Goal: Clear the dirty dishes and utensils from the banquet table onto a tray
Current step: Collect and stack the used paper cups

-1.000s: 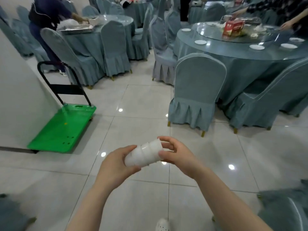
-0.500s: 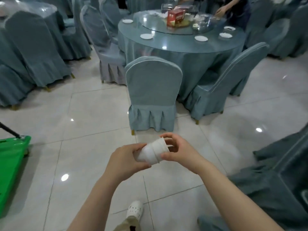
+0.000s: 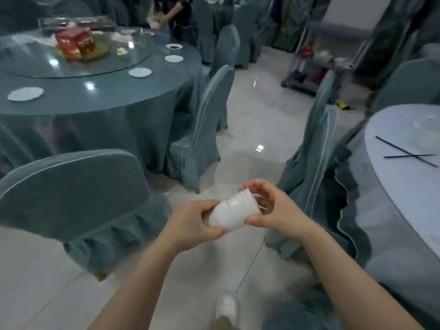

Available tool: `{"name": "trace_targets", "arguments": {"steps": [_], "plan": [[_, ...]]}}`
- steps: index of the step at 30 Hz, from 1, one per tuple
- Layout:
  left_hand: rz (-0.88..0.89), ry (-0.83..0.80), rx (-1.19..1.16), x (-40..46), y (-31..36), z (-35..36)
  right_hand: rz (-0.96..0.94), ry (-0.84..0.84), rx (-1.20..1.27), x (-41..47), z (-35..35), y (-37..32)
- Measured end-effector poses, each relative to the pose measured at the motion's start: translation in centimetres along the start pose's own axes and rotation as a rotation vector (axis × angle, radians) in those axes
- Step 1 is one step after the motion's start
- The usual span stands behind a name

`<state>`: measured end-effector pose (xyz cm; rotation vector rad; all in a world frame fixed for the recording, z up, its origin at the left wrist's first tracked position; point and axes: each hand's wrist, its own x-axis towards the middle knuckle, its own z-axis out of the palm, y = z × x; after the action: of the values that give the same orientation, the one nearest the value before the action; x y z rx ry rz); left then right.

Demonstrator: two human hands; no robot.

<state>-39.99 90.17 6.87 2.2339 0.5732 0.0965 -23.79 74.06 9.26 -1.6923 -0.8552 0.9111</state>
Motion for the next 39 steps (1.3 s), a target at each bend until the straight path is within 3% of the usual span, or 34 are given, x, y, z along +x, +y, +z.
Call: {"name": "trace_targets", "arguments": {"steps": [4, 11, 16, 28, 39], "plan": [[0.122, -0.038, 0.031, 10.3, 3.0, 0.7, -0.024, 0.021, 0.027, 5.1, -6.5, 0.9], [0.156, -0.054, 0.044, 25.8, 6.9, 1.0, -0.002, 0.100, -0.028, 15.0, -17.4, 1.5], [0.141, -0.060, -0.120, 35.6, 7.3, 0.4, 0.015, 0.115, 0.096, 22.5, -24.1, 1.6], [0.299, -0.193, -0.288, 64.6, 11.8, -0.5, 0.054, 0.701, 0.192, 34.0, -40.0, 5.4], [0.405, -0.327, -0.403, 84.4, 22.2, 6.7, 0.081, 1.146, 0.303, 36.6, -55.2, 9.8]]}}
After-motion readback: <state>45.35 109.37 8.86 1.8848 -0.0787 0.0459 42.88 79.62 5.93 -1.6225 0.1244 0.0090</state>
